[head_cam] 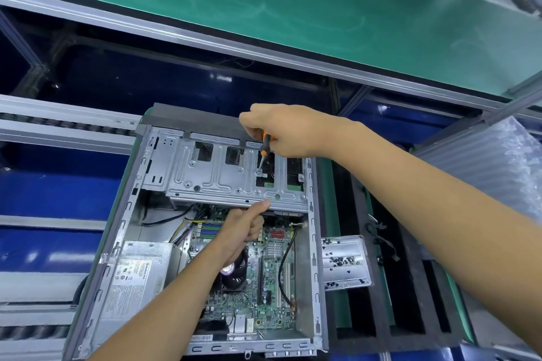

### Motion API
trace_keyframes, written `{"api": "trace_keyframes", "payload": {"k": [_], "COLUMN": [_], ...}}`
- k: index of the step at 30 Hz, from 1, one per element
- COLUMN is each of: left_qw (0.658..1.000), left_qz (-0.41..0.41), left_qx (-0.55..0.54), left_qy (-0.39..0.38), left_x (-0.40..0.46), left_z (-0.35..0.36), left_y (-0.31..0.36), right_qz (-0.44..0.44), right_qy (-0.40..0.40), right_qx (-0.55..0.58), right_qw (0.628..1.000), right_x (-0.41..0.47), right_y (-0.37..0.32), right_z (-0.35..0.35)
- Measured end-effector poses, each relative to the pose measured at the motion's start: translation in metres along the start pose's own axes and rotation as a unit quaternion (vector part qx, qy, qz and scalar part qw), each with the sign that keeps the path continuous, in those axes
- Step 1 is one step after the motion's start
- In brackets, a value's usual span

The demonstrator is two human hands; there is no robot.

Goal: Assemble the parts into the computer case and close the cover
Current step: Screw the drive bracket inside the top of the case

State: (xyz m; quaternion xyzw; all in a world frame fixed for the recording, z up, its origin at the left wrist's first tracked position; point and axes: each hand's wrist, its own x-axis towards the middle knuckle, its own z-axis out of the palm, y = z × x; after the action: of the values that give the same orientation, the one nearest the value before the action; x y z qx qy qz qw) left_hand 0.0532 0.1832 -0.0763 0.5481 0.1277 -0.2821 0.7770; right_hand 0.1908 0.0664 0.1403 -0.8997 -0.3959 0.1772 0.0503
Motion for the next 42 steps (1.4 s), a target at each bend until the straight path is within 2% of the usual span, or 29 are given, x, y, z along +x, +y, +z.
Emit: {"api": "trace_keyframes", "payload": {"k": [7,16,22,30,36,42], "left_qw": [1.000,1.000,1.000,1.000,1.000,1.000], "left_qz": [-0.001,0.000,-0.004,0.001,-0.001,-0.001], "left_qx": [0.022,0.010,0.018,0.009,0.005,-0.005], "left_qy": [0.001,-0.008,-0.005,-0.009,-0.004,-0.008], "left_x": [-0.004,-0.008,-0.006,-0.006,-0.006,-0.005], "left_z": [0.001,0.001,-0.001,0.000,0.001,0.001], "left_y": [0.004,0.007,0.004,0.004,0.005,0.005], "right_qz": [0.011,-0.013,-0.013,-0.040,-0.024,-0.009], "right_qy": [0.053,-0.008,0.005,0.003,0.062,0.017], "right_qx": [-0.104,0.051,0.001,0.051,-0.114,0.001], "right_qw": [0.993,0.999,1.000,0.998,0.991,1.000], "right_x": [0.004,0.008,0.010,0.012,0.011,0.010], "right_y": [0.008,0.006,0.009,0.005,0.009,0.011], "right_z": [-0.001,-0.008,-0.006,-0.002,-0.002,-0.002]}}
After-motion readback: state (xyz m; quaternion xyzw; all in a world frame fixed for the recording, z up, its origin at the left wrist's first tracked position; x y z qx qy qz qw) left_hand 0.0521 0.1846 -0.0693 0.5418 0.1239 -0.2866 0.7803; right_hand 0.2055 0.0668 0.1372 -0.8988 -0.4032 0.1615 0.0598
